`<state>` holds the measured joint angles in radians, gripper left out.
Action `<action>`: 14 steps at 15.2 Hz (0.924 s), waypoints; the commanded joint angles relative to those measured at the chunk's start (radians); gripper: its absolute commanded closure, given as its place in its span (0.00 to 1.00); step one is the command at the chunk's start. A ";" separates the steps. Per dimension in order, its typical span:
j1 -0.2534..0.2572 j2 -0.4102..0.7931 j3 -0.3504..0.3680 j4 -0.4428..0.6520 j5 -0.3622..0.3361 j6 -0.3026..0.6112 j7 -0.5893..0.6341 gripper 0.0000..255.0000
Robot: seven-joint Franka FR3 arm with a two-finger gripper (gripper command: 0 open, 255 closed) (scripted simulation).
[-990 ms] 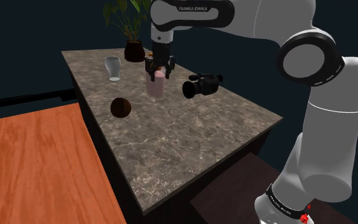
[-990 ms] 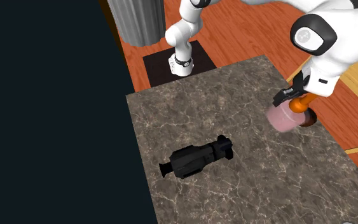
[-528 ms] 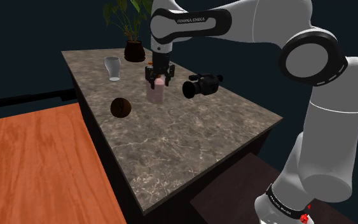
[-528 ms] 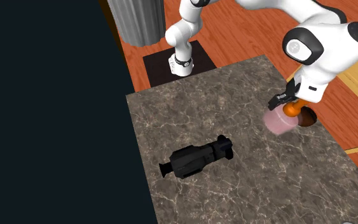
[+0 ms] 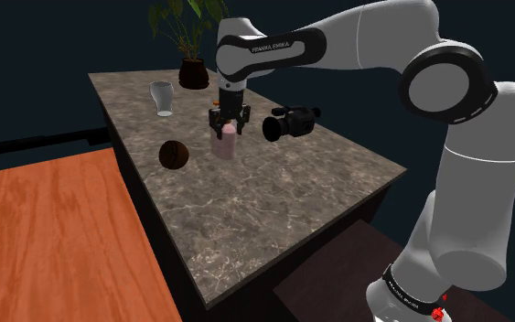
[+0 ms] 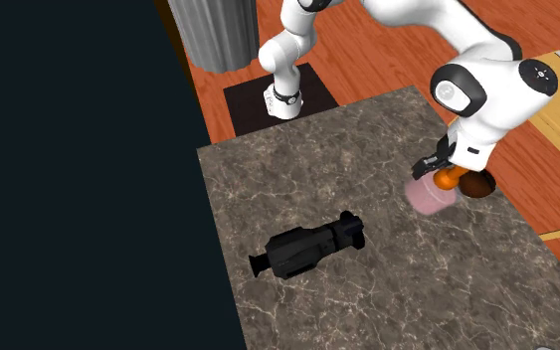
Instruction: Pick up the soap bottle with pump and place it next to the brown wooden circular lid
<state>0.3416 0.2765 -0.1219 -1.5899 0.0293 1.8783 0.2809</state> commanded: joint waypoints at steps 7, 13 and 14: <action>0.000 0.000 0.000 -0.009 0.000 0.010 0.000 1.00; 0.000 0.000 0.000 -0.009 0.000 0.010 0.000 0.00; 0.000 -0.004 0.000 0.019 -0.001 -0.022 0.001 0.00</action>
<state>0.3414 0.2773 -0.1219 -1.5823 0.0295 1.8728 0.2810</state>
